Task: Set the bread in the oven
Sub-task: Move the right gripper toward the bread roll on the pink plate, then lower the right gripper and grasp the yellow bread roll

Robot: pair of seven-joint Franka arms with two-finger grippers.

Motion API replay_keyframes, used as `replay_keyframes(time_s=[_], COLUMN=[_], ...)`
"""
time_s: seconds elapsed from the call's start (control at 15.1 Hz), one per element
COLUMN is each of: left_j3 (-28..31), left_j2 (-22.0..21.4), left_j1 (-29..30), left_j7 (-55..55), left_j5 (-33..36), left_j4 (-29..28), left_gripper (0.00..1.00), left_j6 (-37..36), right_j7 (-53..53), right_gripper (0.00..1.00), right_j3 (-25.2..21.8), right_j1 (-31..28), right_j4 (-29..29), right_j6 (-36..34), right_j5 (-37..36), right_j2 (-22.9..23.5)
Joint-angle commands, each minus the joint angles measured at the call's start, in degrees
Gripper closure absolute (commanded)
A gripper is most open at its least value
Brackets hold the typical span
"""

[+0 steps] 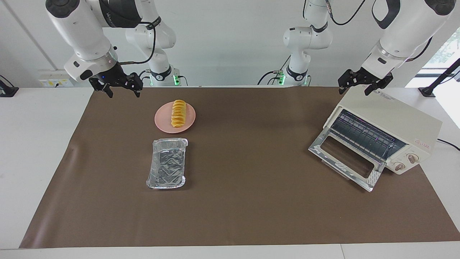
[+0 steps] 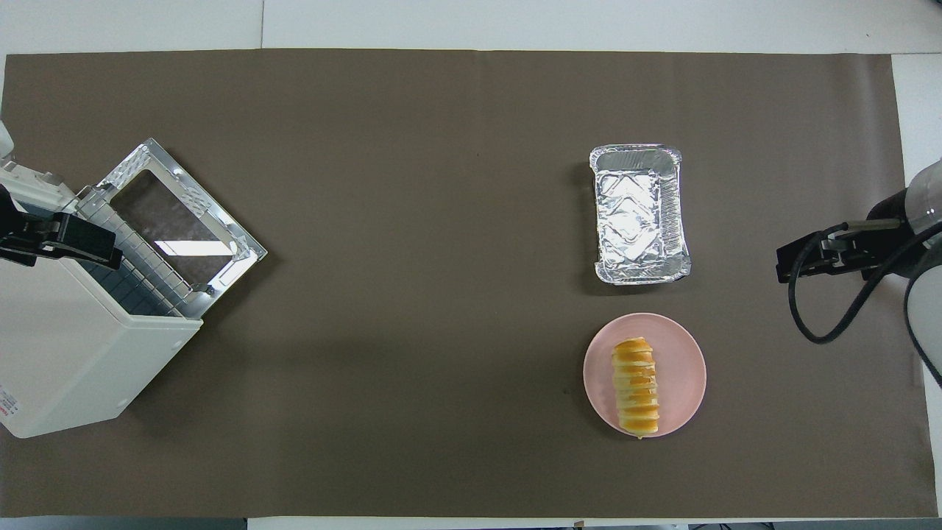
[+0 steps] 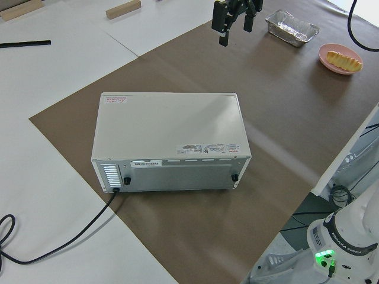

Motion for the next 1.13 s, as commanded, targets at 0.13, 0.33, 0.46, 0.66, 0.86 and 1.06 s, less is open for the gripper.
replay_keyframes(time_s=[0.13, 0.33, 0.46, 0.66, 0.86, 1.06], left_j3=[-0.2, -0.2, -0.2, -0.2, -0.2, -0.2], left_j2=[-1.7, -1.7, -1.7, -1.7, -1.7, -1.7], left_j1=[0.6, 0.6, 0.6, 0.6, 0.6, 0.6], left_j7=[0.2, 0.2, 0.2, 0.2, 0.2, 0.2], left_j5=[-0.7, -0.7, -0.7, -0.7, -0.7, -0.7], left_j4=[-1.7, -1.7, -1.7, -1.7, -1.7, -1.7], left_gripper=[0.00, 0.00, 0.00, 0.00, 0.00, 0.00], left_j6=[0.0, 0.0, 0.0, 0.0, 0.0, 0.0], right_j7=[0.8, 8.0, 10.5, 12.1, 12.4, 12.4], right_gripper=[0.00, 0.00, 0.00, 0.00, 0.00, 0.00], right_j3=[1.7, 1.8, 1.9, 1.9, 1.9, 1.9], right_j1=[3.7, 8.1, 9.9, 12.2, 12.8, 13.0], right_j4=[-23.2, -29.9, -32.9, -39.0, -44.5, -46.4], right_j6=[10.6, 16.6, 18.1, 24.8, 32.0, 35.3], right_j5=[5.5, 5.7, 5.8, 7.0, 8.3, 8.3], right_j2=[-12.6, -15.1, -15.5, -15.8, -15.8, -15.1])
